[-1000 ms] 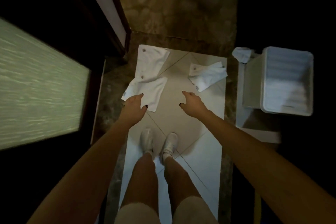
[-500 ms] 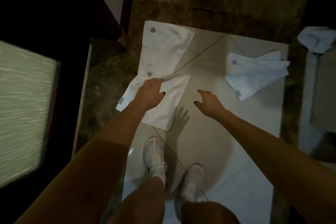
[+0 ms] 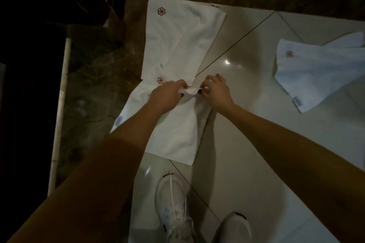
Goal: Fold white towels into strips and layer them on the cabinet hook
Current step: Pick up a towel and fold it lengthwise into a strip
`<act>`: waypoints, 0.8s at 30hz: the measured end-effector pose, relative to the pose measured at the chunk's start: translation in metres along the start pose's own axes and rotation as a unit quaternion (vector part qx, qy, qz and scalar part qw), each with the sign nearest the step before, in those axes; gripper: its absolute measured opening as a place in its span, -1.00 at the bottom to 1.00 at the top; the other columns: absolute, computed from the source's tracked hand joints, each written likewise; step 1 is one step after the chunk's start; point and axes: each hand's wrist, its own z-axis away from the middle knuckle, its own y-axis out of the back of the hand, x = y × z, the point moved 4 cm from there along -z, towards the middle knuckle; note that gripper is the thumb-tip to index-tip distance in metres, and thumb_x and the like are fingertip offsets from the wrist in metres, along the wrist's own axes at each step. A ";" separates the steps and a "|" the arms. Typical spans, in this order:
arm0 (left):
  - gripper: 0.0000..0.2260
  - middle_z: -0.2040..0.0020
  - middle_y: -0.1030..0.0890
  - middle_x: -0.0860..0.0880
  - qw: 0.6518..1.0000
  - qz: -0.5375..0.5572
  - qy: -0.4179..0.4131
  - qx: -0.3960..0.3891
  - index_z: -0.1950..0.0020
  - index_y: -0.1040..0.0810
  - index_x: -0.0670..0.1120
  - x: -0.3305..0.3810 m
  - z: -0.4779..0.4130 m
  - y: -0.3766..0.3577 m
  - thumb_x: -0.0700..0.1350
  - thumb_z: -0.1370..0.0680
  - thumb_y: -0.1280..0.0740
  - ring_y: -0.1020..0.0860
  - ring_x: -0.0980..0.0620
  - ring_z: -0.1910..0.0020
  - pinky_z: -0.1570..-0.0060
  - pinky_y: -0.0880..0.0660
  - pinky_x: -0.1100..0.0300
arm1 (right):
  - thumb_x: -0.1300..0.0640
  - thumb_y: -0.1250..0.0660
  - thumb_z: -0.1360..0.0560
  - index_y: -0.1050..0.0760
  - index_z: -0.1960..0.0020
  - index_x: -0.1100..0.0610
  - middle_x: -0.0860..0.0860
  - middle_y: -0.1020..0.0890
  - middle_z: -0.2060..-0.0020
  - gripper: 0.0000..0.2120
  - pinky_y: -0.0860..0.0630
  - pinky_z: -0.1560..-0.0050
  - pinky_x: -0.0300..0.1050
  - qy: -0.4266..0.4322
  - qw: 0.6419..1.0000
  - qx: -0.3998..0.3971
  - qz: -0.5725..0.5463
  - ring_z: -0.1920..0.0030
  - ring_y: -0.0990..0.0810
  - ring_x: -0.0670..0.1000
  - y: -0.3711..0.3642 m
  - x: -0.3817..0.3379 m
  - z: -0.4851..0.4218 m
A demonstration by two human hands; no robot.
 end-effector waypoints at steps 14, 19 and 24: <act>-0.87 -0.26 -0.36 -0.07 0.996 0.088 -0.029 0.013 -0.02 -0.55 -0.16 0.147 0.178 0.179 -0.10 -0.57 -0.36 -0.55 0.02 0.07 -0.07 -0.50 0.19 | 0.07 -0.27 -0.61 -0.46 0.08 0.13 0.10 -0.55 0.23 -0.84 -0.35 0.32 -0.10 -0.004 0.994 -0.025 -0.105 0.23 -0.51 0.10 0.224 -0.092 0.231; -0.88 -0.24 -0.39 -0.07 0.991 0.123 -0.046 0.037 -0.01 -0.56 -0.15 0.235 0.254 0.269 -0.11 -0.57 -0.36 -0.55 0.01 0.02 -0.06 -0.51 0.15 | 0.04 -0.34 -0.57 -0.46 0.23 0.20 0.04 -0.46 0.38 -0.71 -0.24 0.36 -0.17 -0.054 0.987 0.004 -0.150 0.36 -0.38 -0.05 0.339 -0.118 0.323; -0.90 -0.10 -0.41 -0.02 0.975 0.193 -0.045 0.098 0.02 -0.55 -0.16 0.324 0.331 0.343 -0.14 -0.55 -0.40 -0.50 0.10 0.10 0.02 -0.45 0.32 | 0.19 -0.31 -0.55 -0.59 0.13 0.23 0.07 -0.58 0.28 -0.86 -0.44 0.26 -0.16 -0.100 0.970 0.068 -0.210 0.29 -0.51 -0.01 0.437 -0.130 0.421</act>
